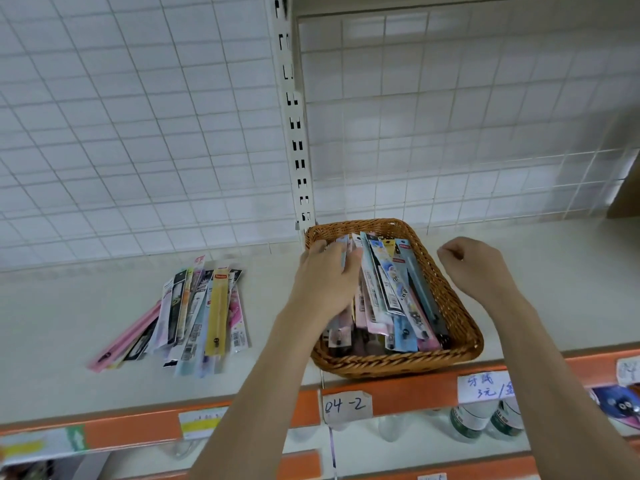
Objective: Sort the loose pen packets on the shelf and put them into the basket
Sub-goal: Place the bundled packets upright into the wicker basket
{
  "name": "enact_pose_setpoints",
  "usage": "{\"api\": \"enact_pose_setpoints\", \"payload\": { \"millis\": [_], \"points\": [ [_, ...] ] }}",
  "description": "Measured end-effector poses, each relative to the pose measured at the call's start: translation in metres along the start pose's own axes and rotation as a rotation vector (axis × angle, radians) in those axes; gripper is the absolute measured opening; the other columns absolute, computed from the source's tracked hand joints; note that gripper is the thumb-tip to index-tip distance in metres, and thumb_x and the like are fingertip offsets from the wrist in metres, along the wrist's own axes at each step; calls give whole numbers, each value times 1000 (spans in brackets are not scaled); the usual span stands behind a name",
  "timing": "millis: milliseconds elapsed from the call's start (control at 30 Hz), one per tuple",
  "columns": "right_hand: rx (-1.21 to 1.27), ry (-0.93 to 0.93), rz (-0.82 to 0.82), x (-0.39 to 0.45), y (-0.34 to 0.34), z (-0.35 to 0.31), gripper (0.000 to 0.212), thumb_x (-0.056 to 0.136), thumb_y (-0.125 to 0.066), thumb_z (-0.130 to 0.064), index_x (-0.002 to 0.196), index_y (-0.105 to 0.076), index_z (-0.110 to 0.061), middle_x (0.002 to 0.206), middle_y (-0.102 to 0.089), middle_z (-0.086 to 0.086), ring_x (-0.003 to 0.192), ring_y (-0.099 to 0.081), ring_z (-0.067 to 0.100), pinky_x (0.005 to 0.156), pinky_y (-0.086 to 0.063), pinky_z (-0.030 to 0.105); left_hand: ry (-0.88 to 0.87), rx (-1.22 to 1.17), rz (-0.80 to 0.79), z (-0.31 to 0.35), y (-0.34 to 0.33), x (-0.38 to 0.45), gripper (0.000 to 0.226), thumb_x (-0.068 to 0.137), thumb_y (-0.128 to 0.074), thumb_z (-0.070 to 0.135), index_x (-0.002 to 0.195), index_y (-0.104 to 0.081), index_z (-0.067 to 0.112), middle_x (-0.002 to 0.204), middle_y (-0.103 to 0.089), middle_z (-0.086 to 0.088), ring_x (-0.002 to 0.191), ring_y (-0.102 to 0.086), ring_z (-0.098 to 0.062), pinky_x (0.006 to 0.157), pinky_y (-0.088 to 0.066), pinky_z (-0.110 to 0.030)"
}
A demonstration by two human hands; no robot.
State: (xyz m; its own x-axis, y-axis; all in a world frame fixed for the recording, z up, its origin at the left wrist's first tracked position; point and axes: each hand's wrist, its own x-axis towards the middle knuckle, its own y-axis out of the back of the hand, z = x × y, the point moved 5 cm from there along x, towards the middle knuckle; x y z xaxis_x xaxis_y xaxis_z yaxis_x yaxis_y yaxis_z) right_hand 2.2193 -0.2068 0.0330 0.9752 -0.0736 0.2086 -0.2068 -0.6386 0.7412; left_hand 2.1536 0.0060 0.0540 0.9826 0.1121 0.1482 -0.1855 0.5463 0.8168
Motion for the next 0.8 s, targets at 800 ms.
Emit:
{"api": "enact_pose_setpoints", "payload": {
  "millis": [800],
  "points": [
    [-55, 382, -205, -125, -186, -223, 15, 94, -46, -23, 89, -59, -17, 88, -61, 0, 76, -53, 16, 66, -38, 25, 503, 83, 344, -293, 152, -107, 41, 92, -52, 34, 121, -58, 6, 113, -63, -13, 104, -59, -30, 89, -42, -33]
  ]
}}
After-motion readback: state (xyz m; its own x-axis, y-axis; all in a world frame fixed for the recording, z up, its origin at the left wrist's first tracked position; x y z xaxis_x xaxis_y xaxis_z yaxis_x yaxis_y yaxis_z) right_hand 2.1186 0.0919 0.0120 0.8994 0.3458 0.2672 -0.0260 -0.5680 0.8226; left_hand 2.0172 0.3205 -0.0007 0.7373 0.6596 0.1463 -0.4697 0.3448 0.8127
